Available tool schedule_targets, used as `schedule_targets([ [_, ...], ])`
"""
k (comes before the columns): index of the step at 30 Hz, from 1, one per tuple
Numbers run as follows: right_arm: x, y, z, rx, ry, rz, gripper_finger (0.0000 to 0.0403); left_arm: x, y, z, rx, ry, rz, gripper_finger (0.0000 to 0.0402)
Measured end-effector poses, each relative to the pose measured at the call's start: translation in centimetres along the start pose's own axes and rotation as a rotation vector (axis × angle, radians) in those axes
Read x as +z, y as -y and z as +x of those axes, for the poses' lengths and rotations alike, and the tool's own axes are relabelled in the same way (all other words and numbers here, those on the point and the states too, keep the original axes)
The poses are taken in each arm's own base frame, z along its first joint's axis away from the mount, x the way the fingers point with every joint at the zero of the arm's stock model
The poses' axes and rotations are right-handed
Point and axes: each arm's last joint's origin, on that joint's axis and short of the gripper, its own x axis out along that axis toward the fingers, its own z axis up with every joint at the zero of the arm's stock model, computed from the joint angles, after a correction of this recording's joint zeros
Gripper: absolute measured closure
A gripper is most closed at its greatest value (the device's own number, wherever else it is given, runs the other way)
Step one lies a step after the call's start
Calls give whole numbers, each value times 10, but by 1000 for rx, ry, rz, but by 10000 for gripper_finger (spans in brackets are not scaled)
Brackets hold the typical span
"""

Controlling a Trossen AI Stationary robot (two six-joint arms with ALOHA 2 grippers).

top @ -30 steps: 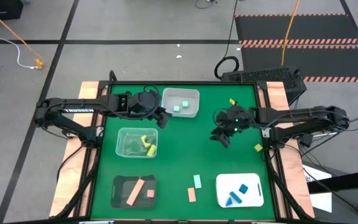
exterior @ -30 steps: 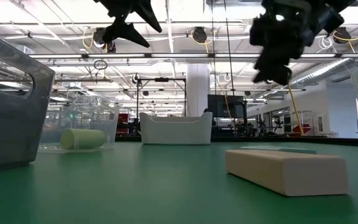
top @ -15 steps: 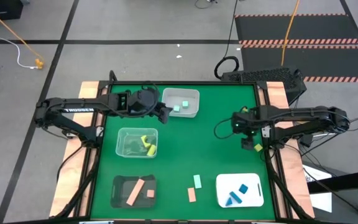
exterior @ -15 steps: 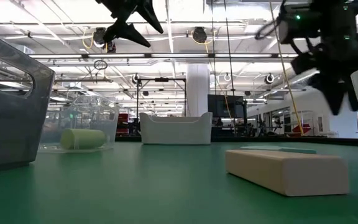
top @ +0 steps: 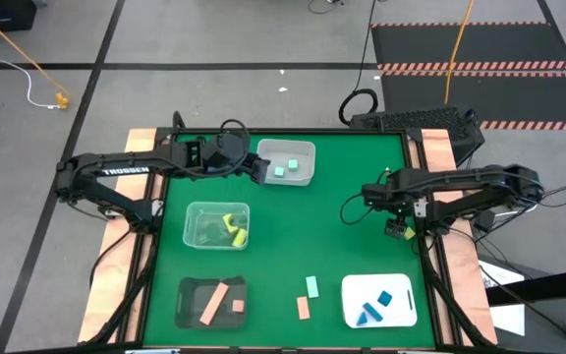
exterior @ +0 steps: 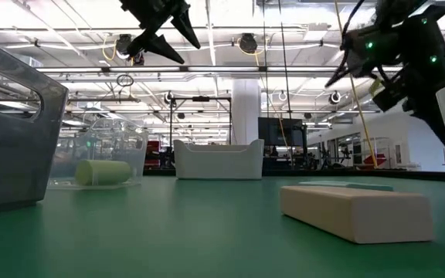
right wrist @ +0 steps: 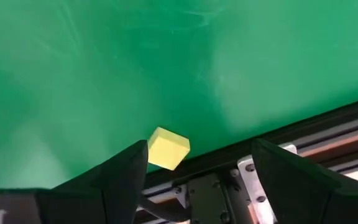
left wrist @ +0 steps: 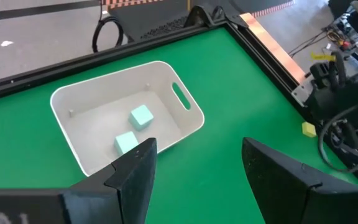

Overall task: Sort & place blocks by color
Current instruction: Put the yellow square block into the transparent bin

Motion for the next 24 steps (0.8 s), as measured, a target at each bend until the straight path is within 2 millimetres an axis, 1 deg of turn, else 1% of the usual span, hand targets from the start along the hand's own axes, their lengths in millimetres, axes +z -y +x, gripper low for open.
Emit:
schedule_targets([
  [6,11,-3,18,-37,-167,-99,126,1,-1,0,5,2,-3,167],
  [10,19,-6,28,-31,-283,-120,126,1,-1,0,5,1,-2,167],
  [15,27,-8,39,-47,-379,-121,126,1,-1,0,5,0,2,167],
  [19,31,-9,45,-48,-397,-120,126,1,-1,0,5,0,20,167],
  [24,38,-13,49,20,-333,-133,126,1,-1,0,5,0,25,167],
])
